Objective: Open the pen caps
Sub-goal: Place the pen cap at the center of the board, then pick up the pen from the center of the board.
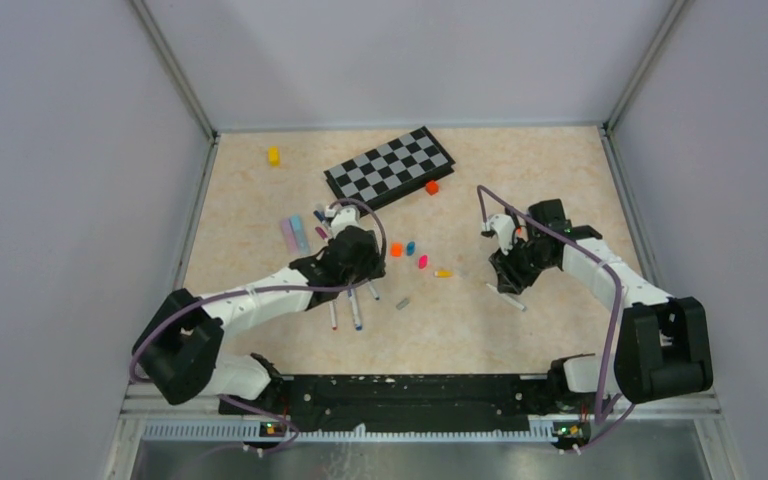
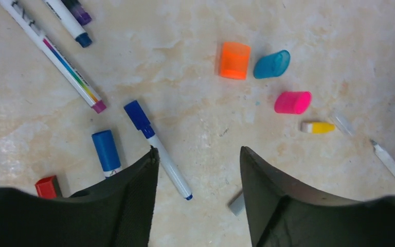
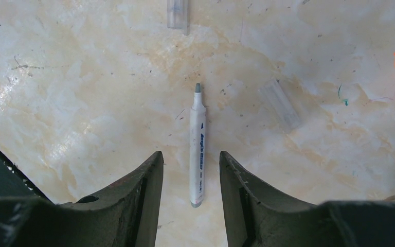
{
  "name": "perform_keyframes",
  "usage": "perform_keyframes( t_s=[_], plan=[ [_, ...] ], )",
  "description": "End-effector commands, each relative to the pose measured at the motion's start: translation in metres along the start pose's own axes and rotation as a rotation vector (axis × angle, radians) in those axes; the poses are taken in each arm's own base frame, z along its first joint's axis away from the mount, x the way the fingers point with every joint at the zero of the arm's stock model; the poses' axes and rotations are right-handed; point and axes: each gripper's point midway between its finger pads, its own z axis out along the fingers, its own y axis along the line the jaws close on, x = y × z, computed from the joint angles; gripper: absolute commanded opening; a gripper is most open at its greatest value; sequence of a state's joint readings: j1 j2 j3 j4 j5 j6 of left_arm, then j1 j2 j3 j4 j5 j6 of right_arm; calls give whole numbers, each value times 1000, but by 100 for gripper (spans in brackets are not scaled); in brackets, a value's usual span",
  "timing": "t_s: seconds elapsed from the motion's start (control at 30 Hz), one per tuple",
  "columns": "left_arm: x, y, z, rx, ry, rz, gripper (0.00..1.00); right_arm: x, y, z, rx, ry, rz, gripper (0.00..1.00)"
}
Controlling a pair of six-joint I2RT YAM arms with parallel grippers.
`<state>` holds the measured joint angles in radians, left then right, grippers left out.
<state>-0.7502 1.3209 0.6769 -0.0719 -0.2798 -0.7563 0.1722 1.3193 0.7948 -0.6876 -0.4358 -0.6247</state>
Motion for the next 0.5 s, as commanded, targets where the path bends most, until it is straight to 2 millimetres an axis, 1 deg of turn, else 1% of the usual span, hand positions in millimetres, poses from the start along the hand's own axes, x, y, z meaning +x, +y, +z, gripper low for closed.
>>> perform_keyframes(
  t_s=[0.0,0.1,0.2,0.27,0.33,0.47],
  plan=[
    [-12,14,8,-190,2,-86,57,-23,-9,-11,38,-74,-26,43],
    [-10,23,17,-286,35,-87,53,-22,-9,-11,39,-73,-26,43],
    [-7,30,24,-359,67,-83,52,-21,-9,-11,39,-71,-24,43],
    [-6,31,28,-375,78,-84,52,-21,-9,-11,39,-70,-24,43],
    [-6,33,32,-378,88,-91,49,-21,-9,-10,38,-68,-25,43],
    [-6,39,37,-392,97,-106,49,-20,-10,-9,38,-66,-24,43]
  ],
)
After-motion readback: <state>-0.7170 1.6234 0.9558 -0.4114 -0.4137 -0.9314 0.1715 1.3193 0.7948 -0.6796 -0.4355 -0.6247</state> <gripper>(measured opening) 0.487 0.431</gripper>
